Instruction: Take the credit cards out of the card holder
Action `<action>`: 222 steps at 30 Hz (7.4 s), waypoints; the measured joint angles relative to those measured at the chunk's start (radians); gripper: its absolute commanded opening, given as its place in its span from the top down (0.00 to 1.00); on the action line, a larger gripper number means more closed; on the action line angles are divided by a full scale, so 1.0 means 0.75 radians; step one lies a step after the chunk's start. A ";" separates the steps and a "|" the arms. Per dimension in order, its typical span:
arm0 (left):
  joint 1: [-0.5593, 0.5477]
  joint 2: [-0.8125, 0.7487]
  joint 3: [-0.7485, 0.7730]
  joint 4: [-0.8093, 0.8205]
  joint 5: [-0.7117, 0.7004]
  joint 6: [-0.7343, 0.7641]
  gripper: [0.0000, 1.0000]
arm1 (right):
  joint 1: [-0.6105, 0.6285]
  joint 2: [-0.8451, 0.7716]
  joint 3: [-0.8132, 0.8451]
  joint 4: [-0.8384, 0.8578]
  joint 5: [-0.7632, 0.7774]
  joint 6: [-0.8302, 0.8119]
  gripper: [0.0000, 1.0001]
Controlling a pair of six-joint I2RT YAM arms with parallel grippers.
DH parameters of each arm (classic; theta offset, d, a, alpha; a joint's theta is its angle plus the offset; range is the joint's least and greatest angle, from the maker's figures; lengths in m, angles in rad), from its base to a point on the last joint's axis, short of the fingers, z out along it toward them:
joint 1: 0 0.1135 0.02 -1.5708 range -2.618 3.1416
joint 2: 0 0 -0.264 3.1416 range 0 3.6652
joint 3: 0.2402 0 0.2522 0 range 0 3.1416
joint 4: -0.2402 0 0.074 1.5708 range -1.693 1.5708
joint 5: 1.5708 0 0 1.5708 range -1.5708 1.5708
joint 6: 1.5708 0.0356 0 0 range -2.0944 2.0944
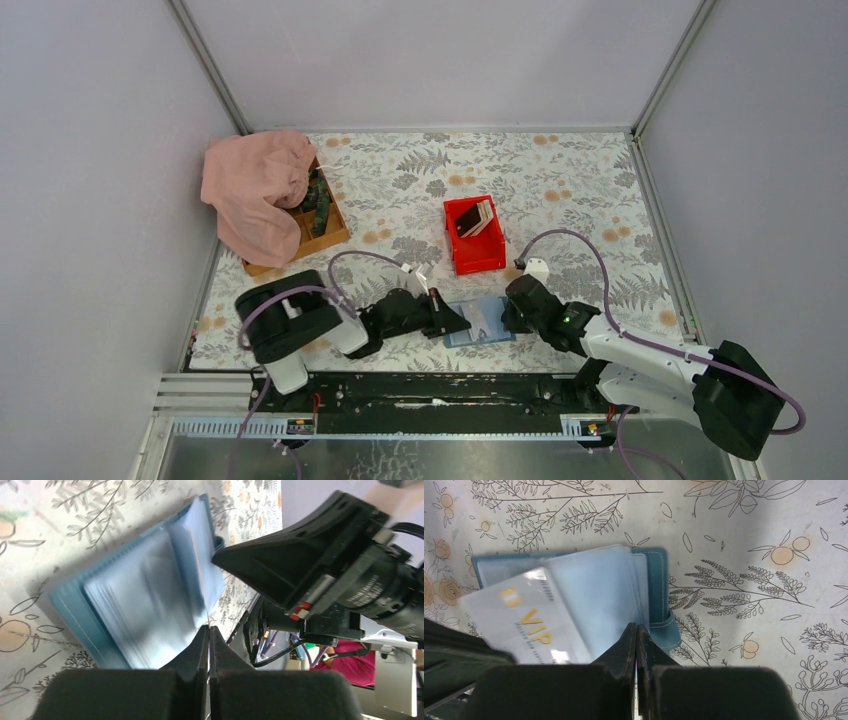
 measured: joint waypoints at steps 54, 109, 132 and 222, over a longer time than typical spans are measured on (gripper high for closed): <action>0.022 -1.049 0.263 -1.174 0.779 0.948 1.00 | -0.002 -0.682 0.417 -0.290 -0.904 -0.348 0.61; 0.022 -1.702 0.046 -1.646 -0.250 0.891 0.19 | -0.026 0.237 0.449 0.776 0.366 -0.685 1.00; 0.022 -1.777 0.028 -1.727 -0.394 0.896 0.19 | -0.222 0.642 0.569 1.031 0.243 -0.508 1.00; -0.108 -1.134 -0.192 -1.016 -0.302 0.745 1.00 | -0.139 -0.306 -0.037 0.492 -0.023 -0.244 1.00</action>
